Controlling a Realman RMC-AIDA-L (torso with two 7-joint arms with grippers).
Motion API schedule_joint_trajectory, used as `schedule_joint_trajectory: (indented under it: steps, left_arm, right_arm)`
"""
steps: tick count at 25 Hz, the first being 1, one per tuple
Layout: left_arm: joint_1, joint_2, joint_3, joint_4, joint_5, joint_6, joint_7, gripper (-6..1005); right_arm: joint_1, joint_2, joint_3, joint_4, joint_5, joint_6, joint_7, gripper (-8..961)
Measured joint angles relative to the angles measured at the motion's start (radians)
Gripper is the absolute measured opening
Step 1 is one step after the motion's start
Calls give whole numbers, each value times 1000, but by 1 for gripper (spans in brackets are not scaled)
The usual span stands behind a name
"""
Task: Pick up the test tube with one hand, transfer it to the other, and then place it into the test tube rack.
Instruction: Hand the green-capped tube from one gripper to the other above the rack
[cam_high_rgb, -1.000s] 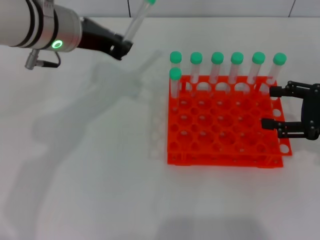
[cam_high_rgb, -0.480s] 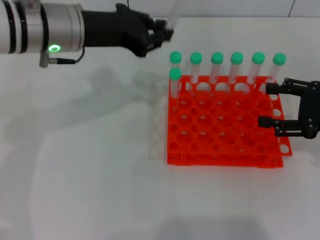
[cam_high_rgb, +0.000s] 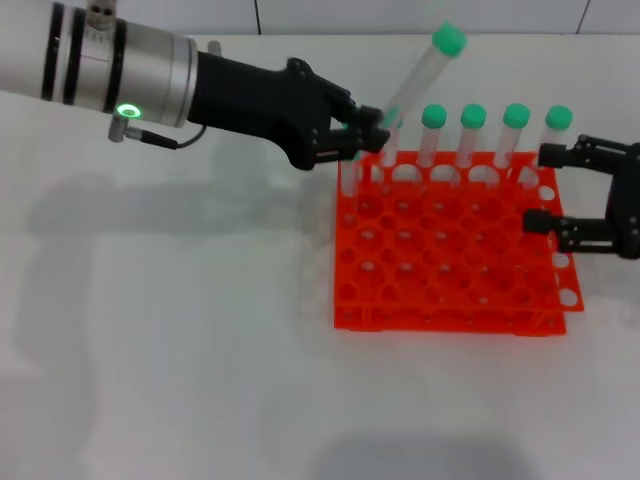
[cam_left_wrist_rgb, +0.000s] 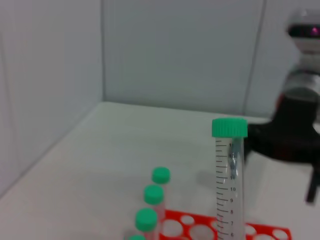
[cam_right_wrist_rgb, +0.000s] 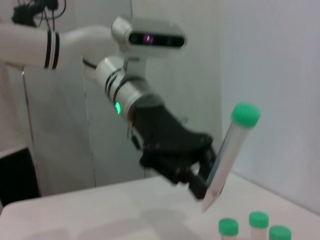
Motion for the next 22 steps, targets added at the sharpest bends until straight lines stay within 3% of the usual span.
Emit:
schedule_joint_trajectory:
  steps: [5, 9, 17, 22]
  left_arm:
    - [-18, -23, 1, 4, 44, 3, -4, 204]
    - [-18, -29, -2, 5, 45, 0, -1, 205]
    - [-5, -45, -3, 6, 45, -3, 10, 209]
    - [-1, -54, -4, 6, 45, -9, 18, 211]
  right_arm:
    - [15, 11, 87, 40, 55, -30, 106, 718]
    - [36, 29, 109, 108, 127, -33, 133, 715]
    - [69, 90, 113, 197, 189, -3, 46, 709]
    - [104, 98, 109, 290, 208, -7, -31, 706]
